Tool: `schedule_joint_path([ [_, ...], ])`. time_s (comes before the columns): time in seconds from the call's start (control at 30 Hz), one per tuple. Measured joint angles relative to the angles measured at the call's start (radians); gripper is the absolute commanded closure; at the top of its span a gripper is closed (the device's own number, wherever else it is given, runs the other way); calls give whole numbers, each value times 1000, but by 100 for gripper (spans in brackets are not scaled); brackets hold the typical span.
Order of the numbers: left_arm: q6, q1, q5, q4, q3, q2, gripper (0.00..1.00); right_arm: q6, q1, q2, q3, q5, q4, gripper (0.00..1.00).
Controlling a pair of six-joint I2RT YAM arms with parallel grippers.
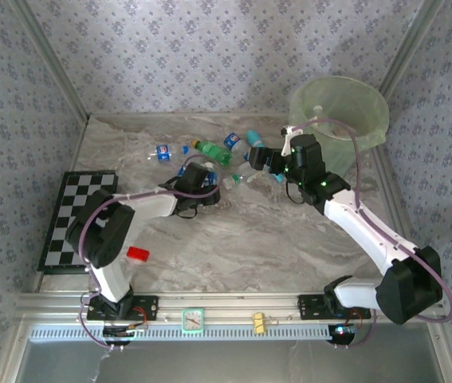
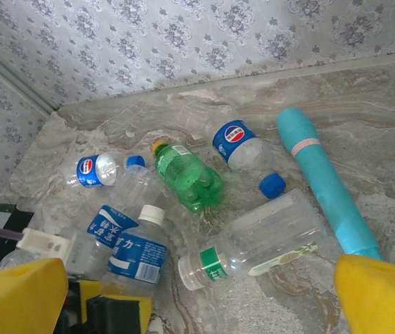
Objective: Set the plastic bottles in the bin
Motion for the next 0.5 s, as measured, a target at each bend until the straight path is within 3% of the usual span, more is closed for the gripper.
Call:
schedule_joint_path([
  [0.3,39,0,82,227,-123,-215,43,46,0,81,8,-118,56,0],
  [0.5,60,0,148,368,-212,-275,44,88,13,141,10,-249,138,0],
])
